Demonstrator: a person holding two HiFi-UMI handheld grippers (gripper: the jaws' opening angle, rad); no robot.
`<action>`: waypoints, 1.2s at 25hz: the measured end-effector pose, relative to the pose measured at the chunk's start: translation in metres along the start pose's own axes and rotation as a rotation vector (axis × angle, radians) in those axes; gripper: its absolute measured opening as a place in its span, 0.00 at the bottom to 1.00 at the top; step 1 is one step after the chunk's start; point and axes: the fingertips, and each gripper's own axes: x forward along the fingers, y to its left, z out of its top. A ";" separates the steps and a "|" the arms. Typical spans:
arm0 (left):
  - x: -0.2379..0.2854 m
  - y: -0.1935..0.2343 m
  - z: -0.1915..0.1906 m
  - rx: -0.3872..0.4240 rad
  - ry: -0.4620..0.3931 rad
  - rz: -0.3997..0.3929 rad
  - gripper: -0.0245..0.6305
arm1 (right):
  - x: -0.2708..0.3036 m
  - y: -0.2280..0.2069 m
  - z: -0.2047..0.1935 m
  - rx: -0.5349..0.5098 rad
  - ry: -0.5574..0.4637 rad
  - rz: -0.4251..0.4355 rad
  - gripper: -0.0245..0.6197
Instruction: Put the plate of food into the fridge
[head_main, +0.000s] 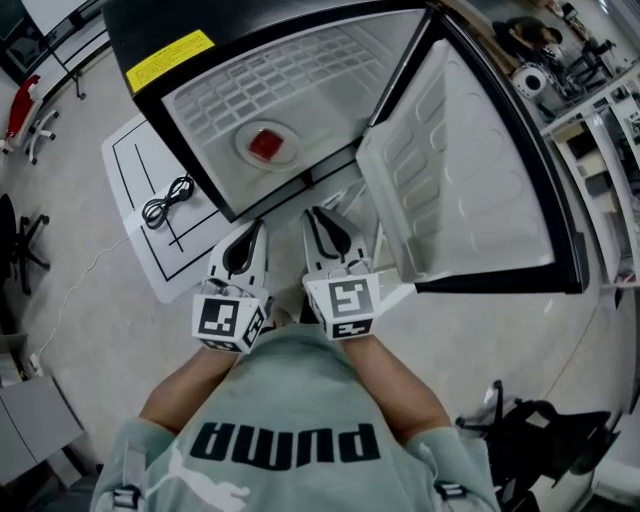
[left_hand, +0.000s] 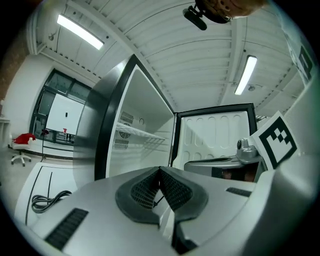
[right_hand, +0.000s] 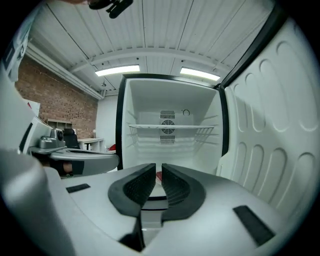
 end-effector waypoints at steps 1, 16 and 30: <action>-0.004 -0.002 0.001 0.002 -0.004 -0.002 0.04 | -0.006 0.001 0.001 -0.005 -0.002 -0.003 0.11; -0.047 -0.088 0.014 0.052 -0.056 0.038 0.04 | -0.100 -0.006 0.003 -0.045 -0.062 0.066 0.05; -0.104 -0.186 -0.003 0.118 -0.022 0.114 0.04 | -0.212 -0.012 -0.015 -0.054 -0.117 0.151 0.05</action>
